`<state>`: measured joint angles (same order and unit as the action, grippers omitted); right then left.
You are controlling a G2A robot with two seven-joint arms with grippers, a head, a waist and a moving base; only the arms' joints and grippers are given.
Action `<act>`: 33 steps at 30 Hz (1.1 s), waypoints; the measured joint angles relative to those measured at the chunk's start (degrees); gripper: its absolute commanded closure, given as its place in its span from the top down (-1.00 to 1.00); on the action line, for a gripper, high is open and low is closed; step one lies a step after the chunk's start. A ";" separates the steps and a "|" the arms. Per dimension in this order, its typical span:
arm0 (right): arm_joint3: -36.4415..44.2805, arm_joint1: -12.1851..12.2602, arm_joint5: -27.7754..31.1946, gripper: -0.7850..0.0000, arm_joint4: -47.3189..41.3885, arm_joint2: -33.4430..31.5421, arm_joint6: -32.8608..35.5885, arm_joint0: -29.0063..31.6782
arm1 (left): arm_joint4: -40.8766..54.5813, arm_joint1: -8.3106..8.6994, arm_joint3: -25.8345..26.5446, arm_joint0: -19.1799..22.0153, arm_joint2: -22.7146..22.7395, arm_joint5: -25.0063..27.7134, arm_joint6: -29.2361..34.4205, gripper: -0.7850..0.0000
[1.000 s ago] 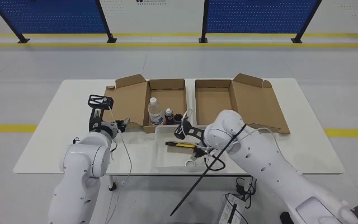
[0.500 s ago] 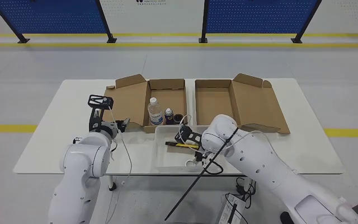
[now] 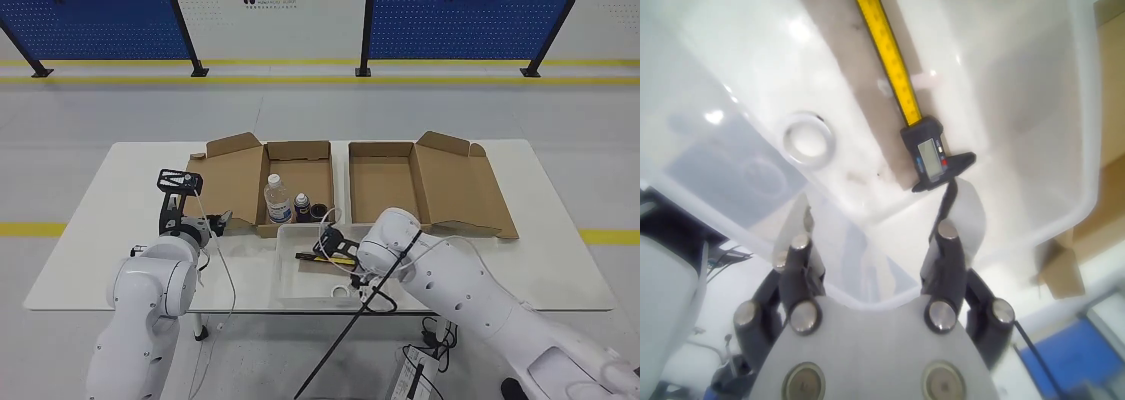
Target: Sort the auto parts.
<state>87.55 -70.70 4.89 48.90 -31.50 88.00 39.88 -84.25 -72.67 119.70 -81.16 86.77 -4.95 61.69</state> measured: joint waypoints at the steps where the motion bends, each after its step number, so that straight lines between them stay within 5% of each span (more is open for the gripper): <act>1: -0.22 -0.12 -0.04 0.38 -0.04 0.24 0.00 -0.17 | 0.00 0.00 0.00 0.00 0.00 0.00 0.00 1.00; 7: -2.34 -1.11 0.47 0.37 -0.75 1.82 -0.01 -1.19 | 0.00 0.00 0.00 0.00 0.00 0.00 0.00 1.00; 10: -3.85 -1.80 1.17 0.13 -1.30 2.72 -0.47 -1.52 | 0.00 0.00 0.00 0.00 0.00 0.00 0.00 1.00; 14: -6.13 -2.80 1.65 0.16 -1.72 3.92 -1.55 -1.97 | 0.00 0.00 0.00 0.00 0.00 0.00 0.00 1.00; 21: -10.24 -4.59 2.60 -0.08 -2.52 5.68 -3.60 -2.68 | 0.00 0.00 0.00 0.00 0.00 0.00 0.00 1.00; 33: -14.47 -6.93 4.12 -0.17 -3.65 7.46 -4.83 -3.26 | 0.00 0.00 0.00 0.00 0.00 0.00 0.00 1.00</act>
<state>73.08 -77.64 9.01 45.25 -24.04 83.17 36.62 -84.25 -72.67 119.70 -81.16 86.77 -4.95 61.69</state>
